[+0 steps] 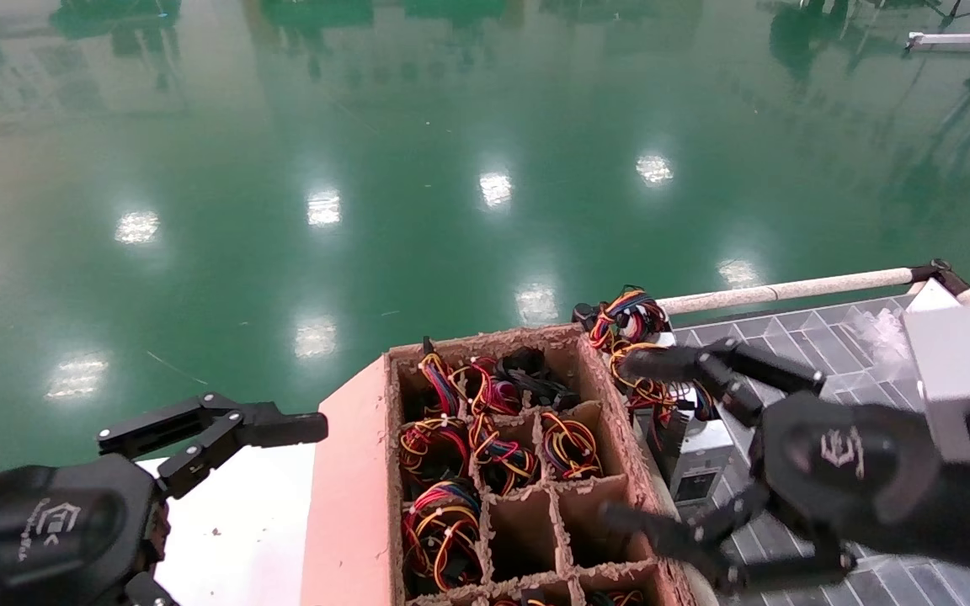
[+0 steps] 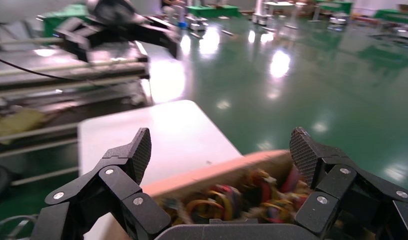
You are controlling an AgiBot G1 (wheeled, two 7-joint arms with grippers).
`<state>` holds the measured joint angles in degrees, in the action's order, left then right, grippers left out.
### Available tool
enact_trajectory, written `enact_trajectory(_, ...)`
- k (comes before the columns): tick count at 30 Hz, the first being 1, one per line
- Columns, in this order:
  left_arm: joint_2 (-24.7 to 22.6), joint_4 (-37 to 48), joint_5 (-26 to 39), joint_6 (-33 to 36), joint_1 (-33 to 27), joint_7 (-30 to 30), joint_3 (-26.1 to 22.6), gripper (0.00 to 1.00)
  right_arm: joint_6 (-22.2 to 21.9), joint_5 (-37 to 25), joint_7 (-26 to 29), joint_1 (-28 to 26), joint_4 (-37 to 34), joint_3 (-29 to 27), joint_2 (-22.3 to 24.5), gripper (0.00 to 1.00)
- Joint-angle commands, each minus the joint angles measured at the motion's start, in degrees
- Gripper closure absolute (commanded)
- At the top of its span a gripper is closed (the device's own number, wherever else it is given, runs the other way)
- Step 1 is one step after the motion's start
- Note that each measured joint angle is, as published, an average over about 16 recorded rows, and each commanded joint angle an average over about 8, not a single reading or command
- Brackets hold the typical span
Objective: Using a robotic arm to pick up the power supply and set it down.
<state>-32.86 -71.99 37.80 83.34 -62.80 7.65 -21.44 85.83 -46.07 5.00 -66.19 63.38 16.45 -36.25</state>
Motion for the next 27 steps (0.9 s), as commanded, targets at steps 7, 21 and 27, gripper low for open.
enact_trajectory(7,0.0,0.0,0.0,0.0,0.0,0.0,0.0,0.0,-0.1,3.7,5.0,4.0,9.0,-0.4,1.1,0.0)
enact_trajectory(21,0.0,0.0,0.0,0.0,0.0,0.0,0.0,0.0,-0.1,4.8,6.1,5.2,11.3,-0.5,1.4,0.0)
enact_trajectory(27,0.0,0.0,0.0,0.0,0.0,0.0,0.0,0.0,-0.1,4.6,5.9,5.0,10.9,-0.5,1.4,0.0)
